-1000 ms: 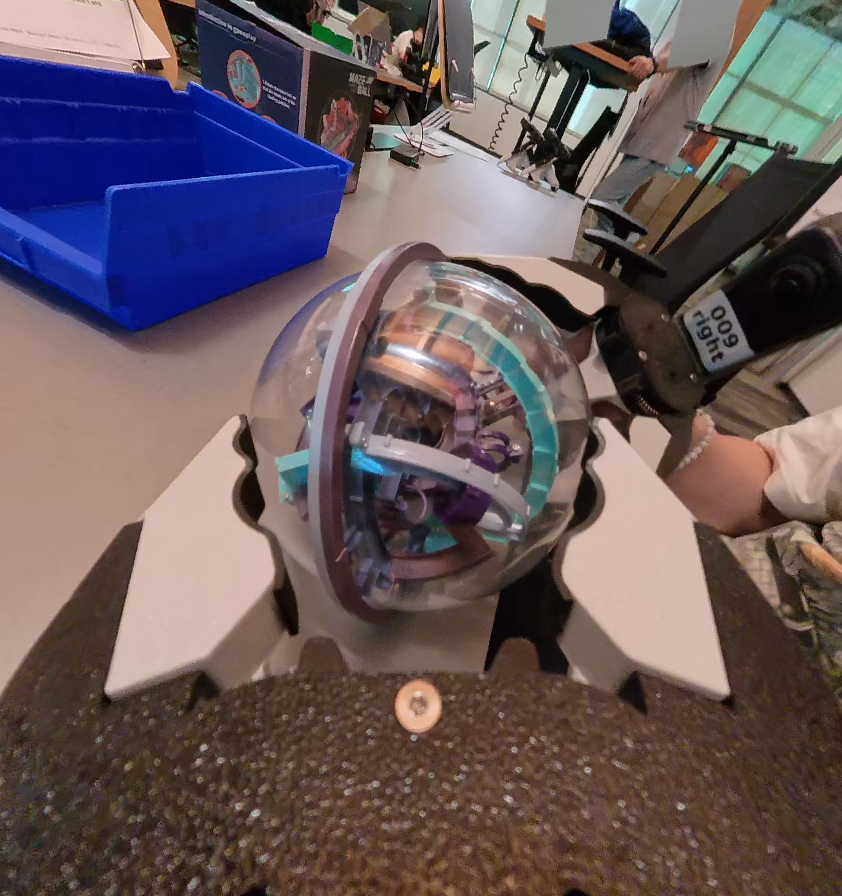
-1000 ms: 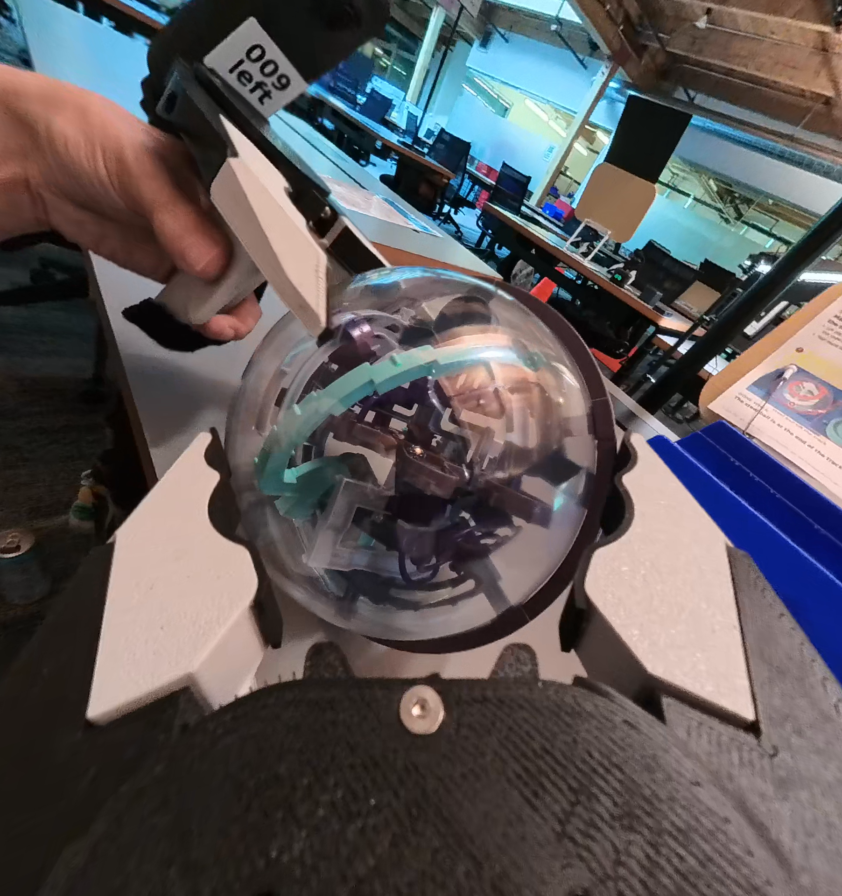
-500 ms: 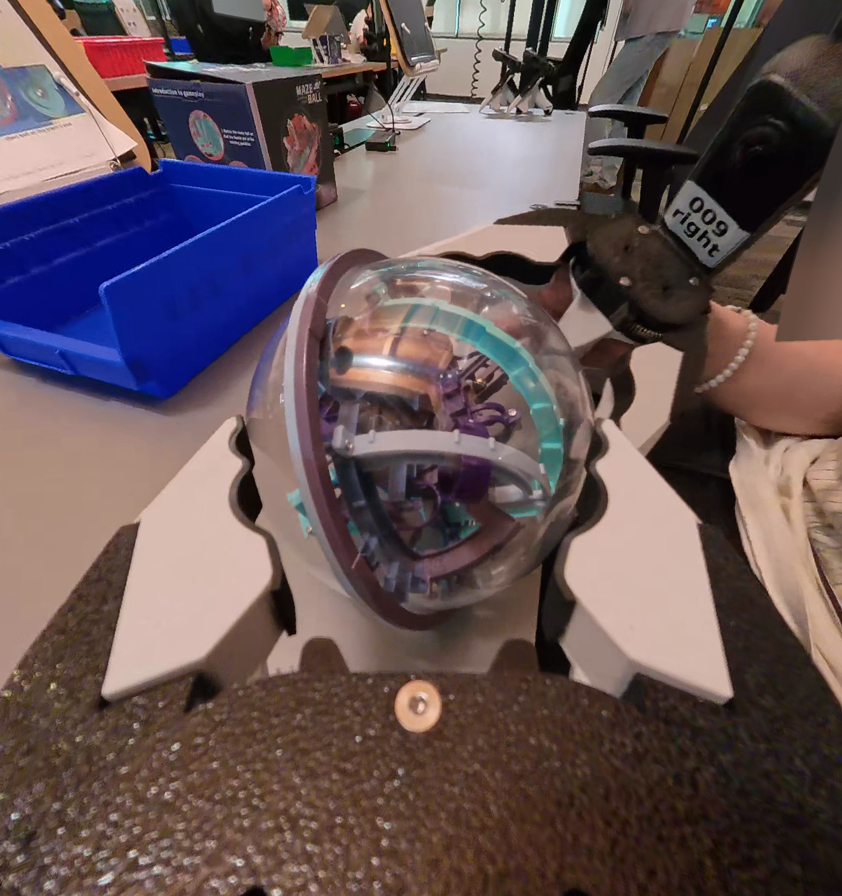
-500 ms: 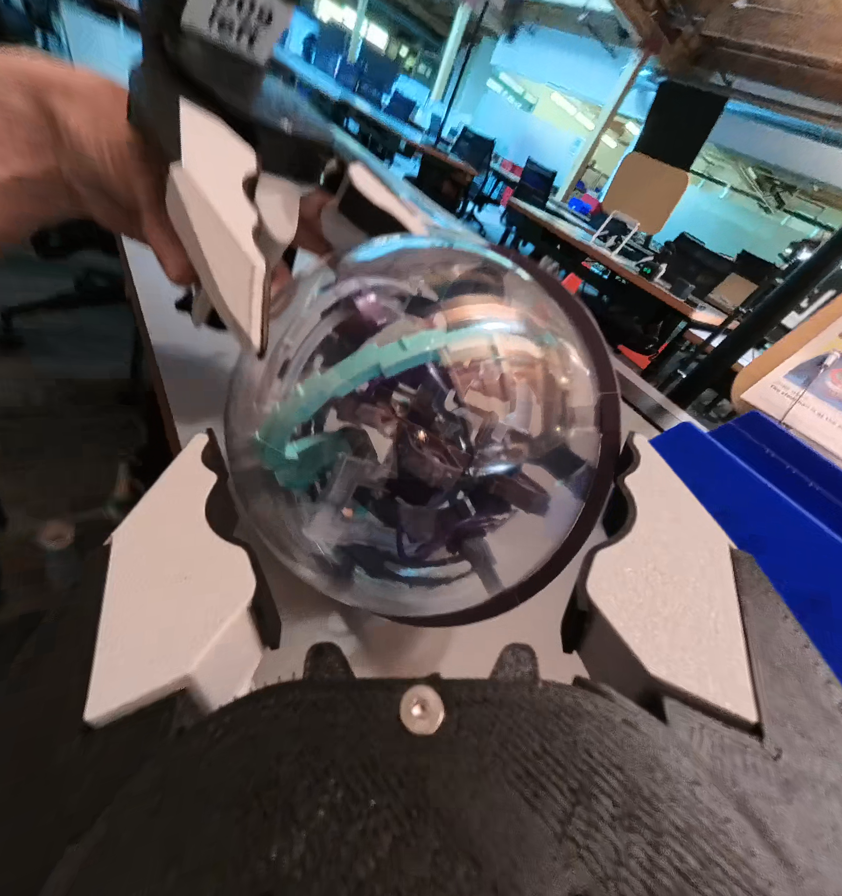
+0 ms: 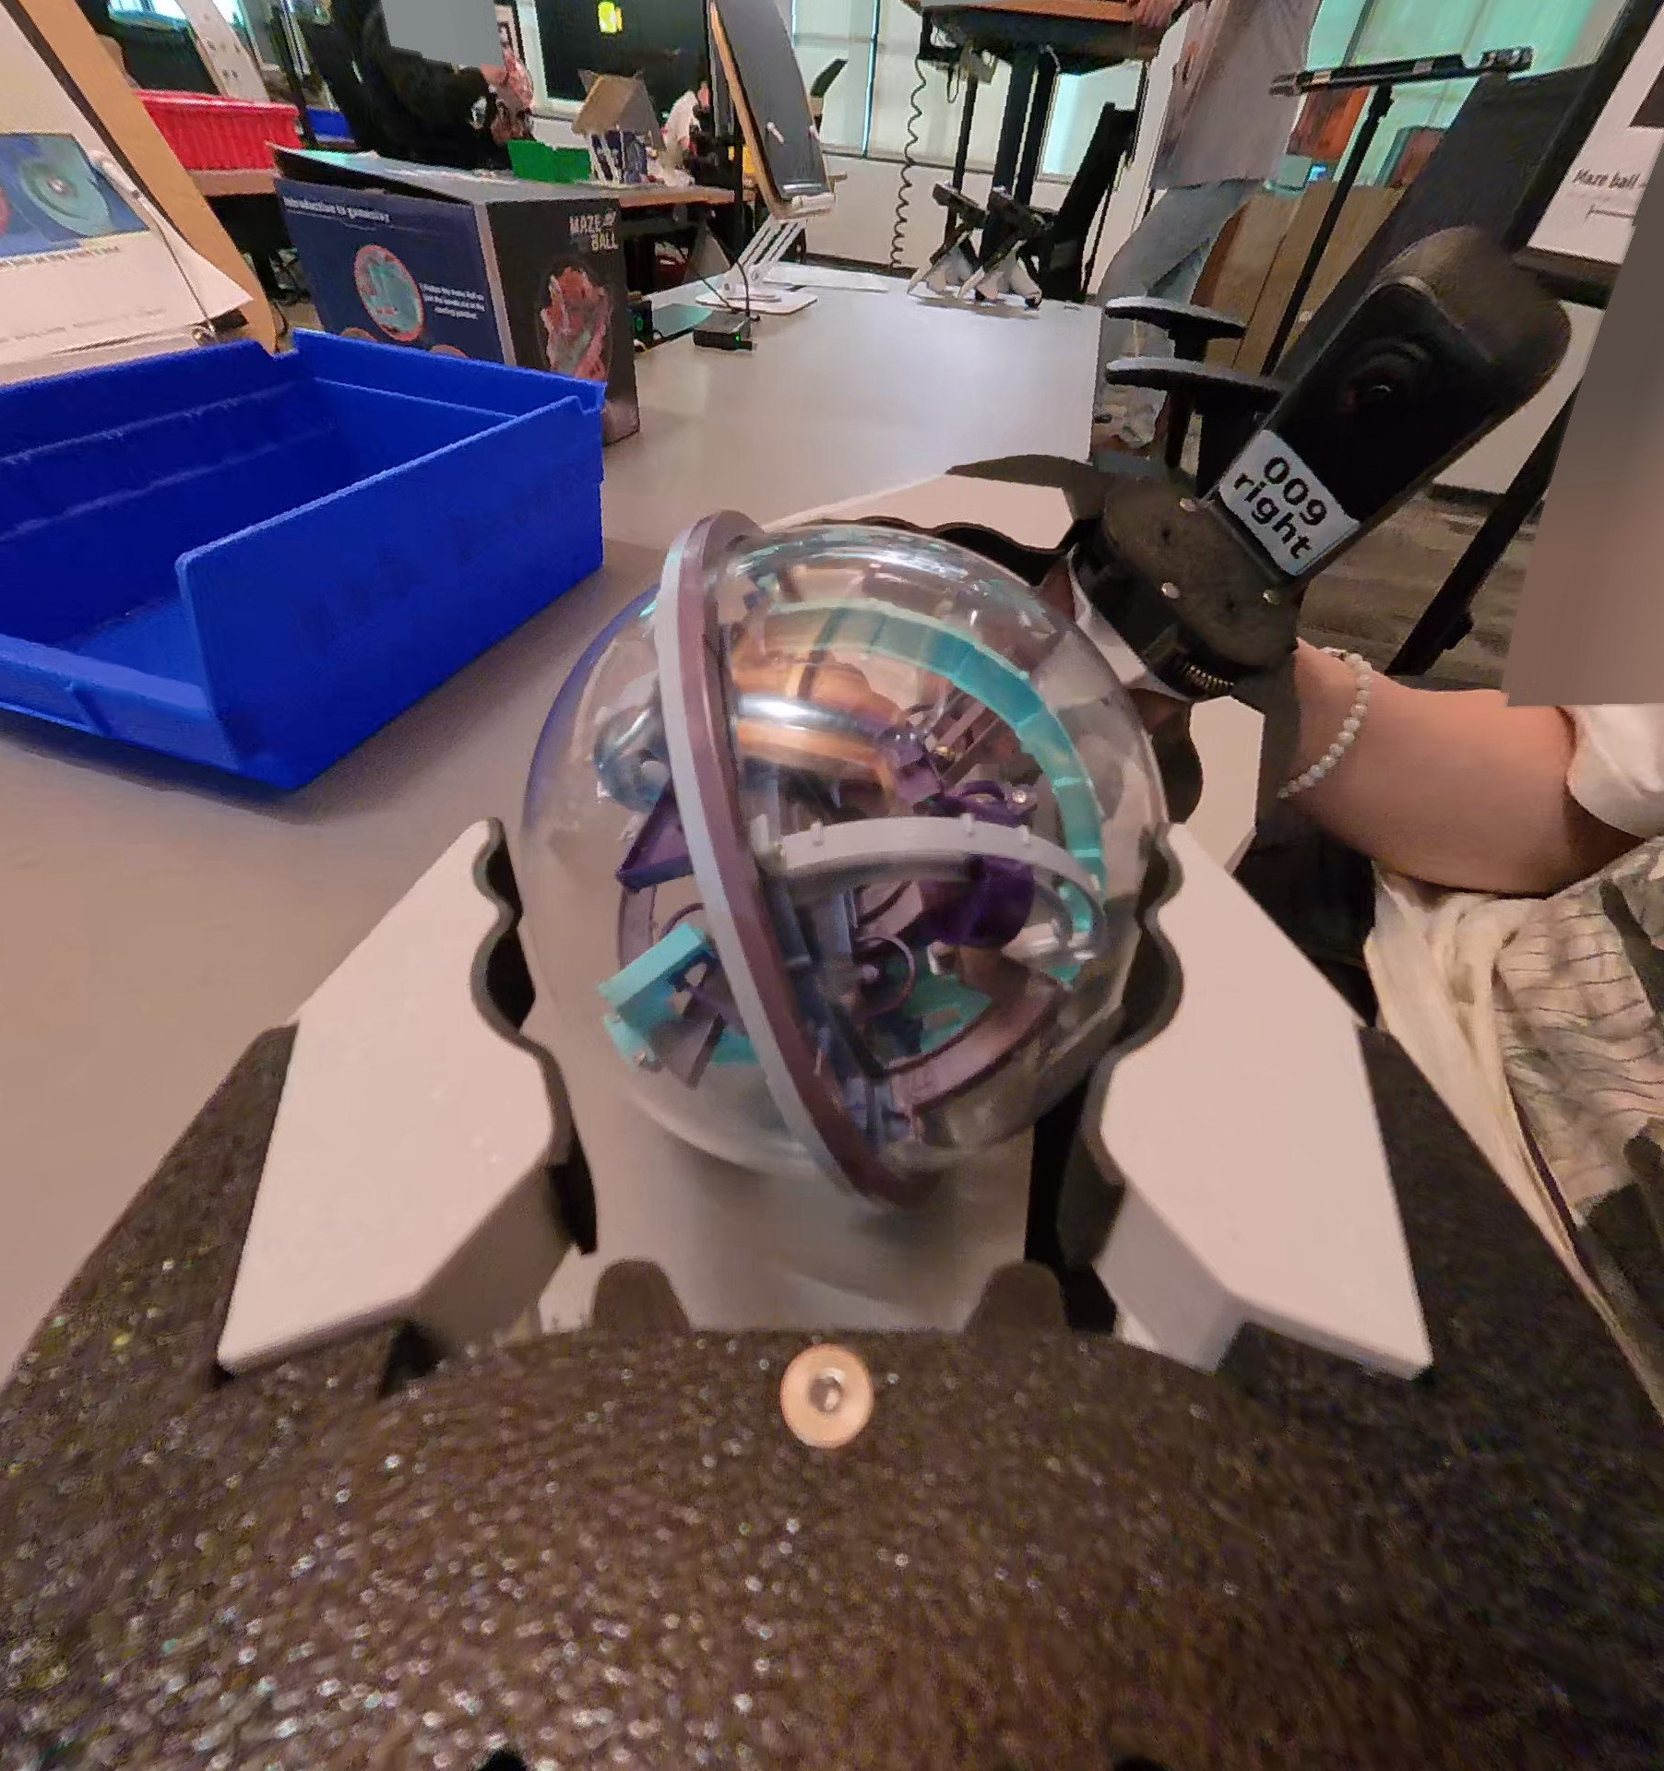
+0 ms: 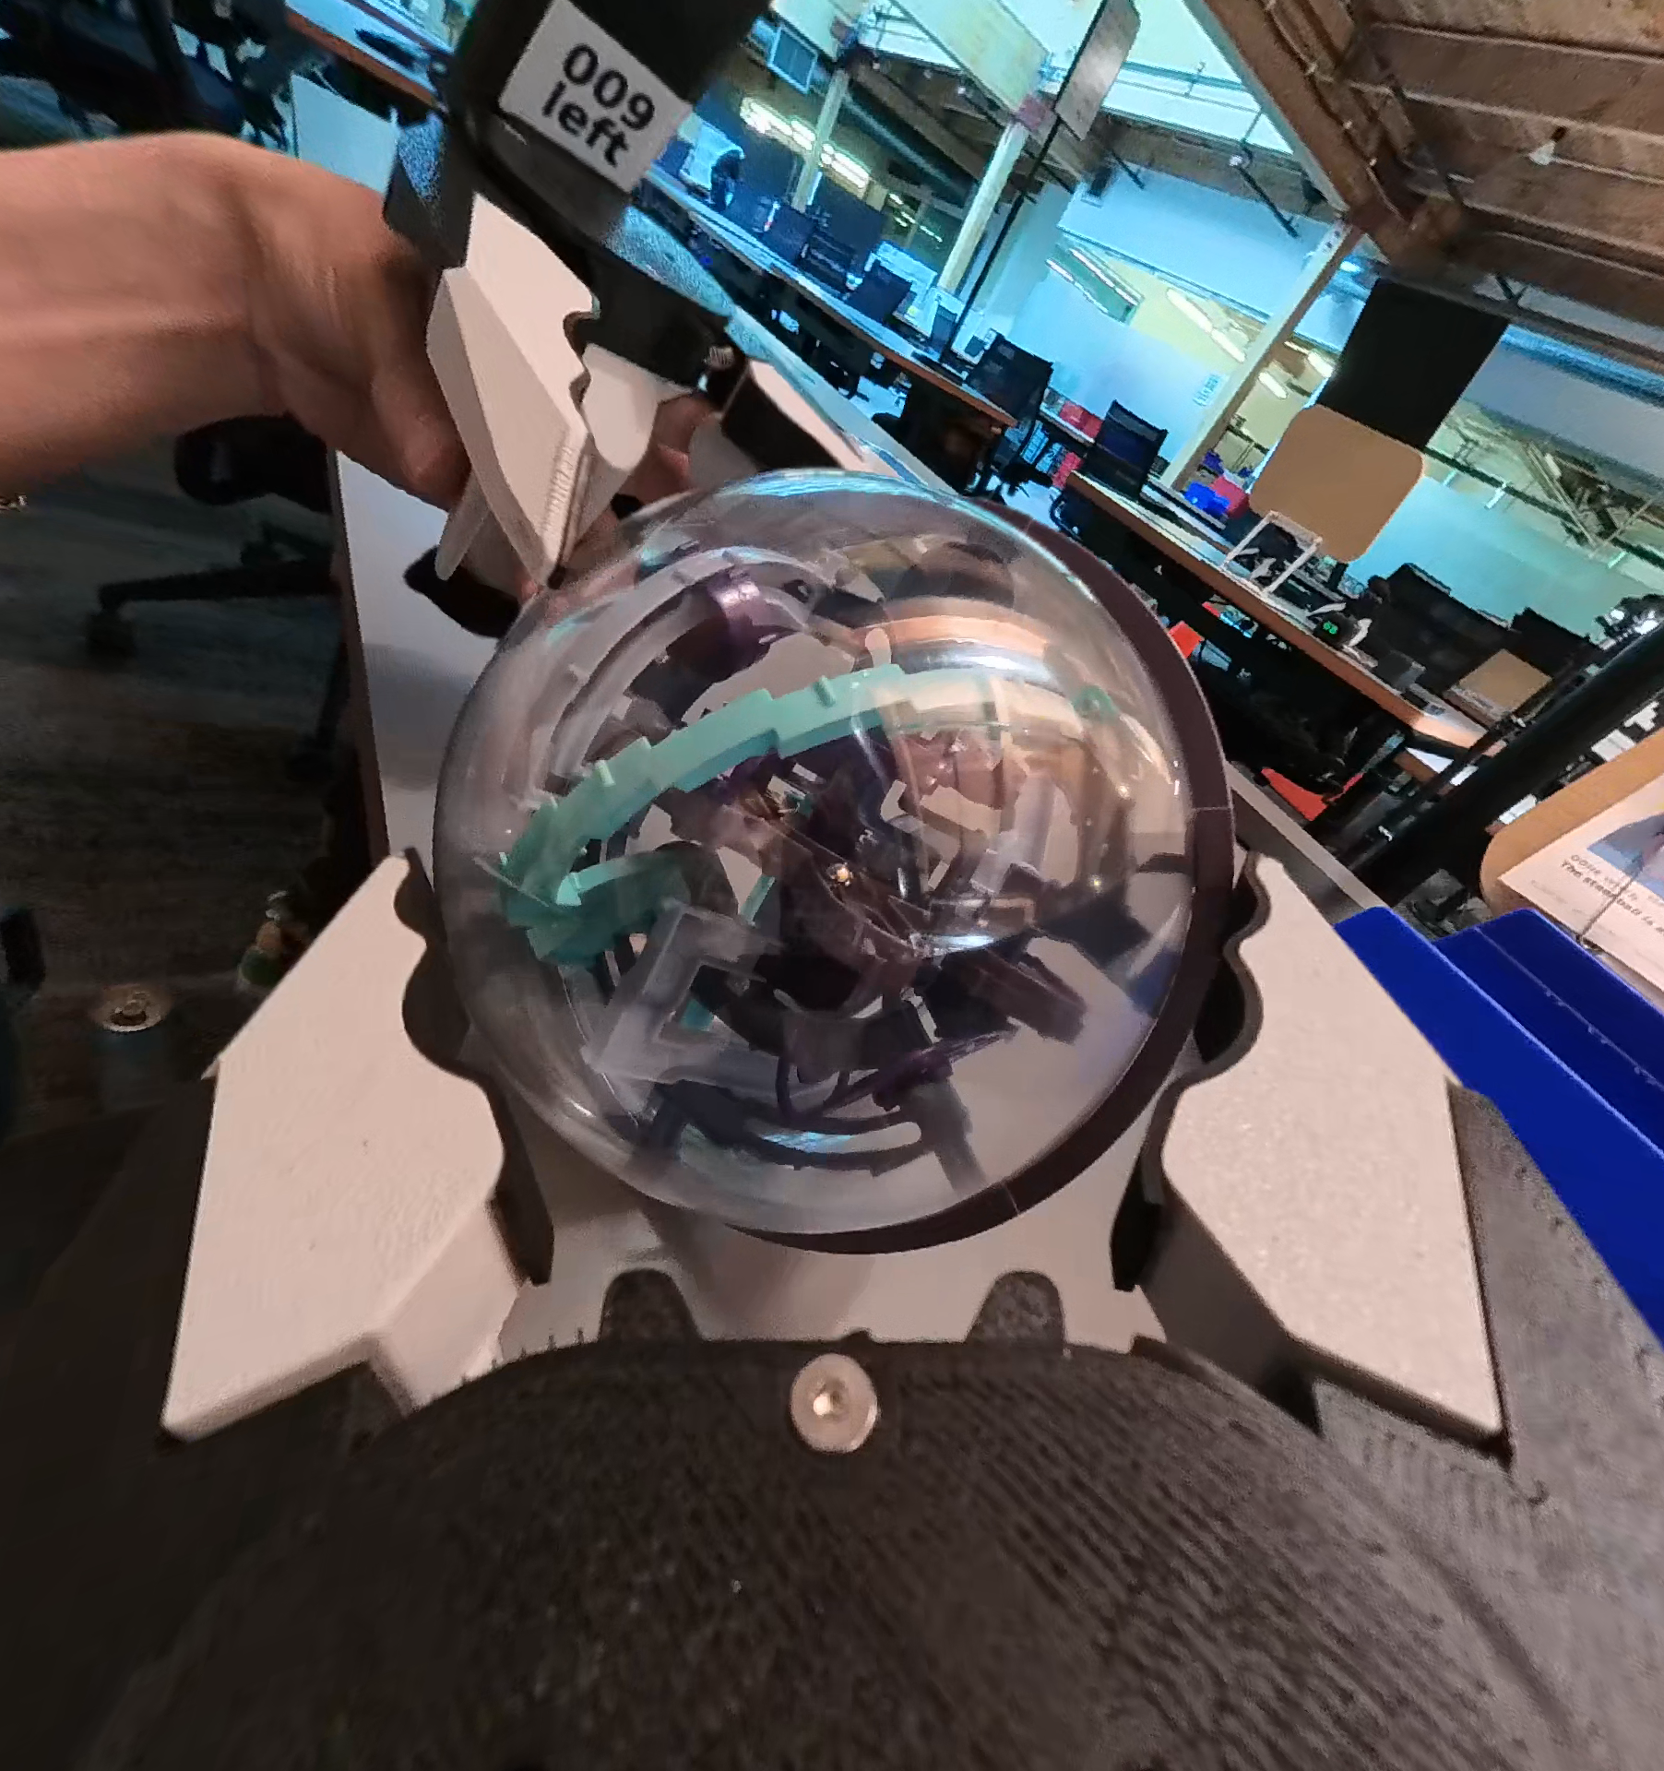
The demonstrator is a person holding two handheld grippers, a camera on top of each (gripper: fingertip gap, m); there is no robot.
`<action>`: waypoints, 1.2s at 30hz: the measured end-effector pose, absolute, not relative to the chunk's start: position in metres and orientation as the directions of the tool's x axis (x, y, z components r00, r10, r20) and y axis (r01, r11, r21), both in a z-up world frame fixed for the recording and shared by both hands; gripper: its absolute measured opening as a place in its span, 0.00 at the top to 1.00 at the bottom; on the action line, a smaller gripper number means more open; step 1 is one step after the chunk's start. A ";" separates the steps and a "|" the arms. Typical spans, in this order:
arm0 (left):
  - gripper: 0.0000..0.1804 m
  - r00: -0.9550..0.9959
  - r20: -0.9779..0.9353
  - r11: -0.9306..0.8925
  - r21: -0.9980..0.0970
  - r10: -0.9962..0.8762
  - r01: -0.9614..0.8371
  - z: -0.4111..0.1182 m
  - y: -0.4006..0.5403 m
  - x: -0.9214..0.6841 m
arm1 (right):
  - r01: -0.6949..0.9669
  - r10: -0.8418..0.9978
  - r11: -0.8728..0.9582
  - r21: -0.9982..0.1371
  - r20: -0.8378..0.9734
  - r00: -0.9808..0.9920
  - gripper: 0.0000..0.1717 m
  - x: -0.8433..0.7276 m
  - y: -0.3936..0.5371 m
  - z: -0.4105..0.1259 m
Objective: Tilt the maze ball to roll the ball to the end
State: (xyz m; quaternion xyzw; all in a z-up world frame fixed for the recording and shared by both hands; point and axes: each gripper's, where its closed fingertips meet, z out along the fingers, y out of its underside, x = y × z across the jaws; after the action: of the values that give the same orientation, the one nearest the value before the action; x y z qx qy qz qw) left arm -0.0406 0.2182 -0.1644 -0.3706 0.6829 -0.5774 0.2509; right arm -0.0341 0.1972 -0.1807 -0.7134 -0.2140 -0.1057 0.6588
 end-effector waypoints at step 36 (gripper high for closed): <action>0.26 -0.547 0.031 0.207 -0.906 -0.837 -0.369 -0.191 0.207 -0.028 | 0.414 0.149 -0.050 -0.909 0.404 0.903 0.18 -0.019 0.179 -0.179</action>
State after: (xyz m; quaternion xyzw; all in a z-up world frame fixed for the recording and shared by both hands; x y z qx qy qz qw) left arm -0.0282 0.2073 -0.1905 -0.4087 0.7376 -0.4788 0.2443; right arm -0.0192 0.1790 -0.1795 -0.7175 -0.1962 -0.1005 0.6608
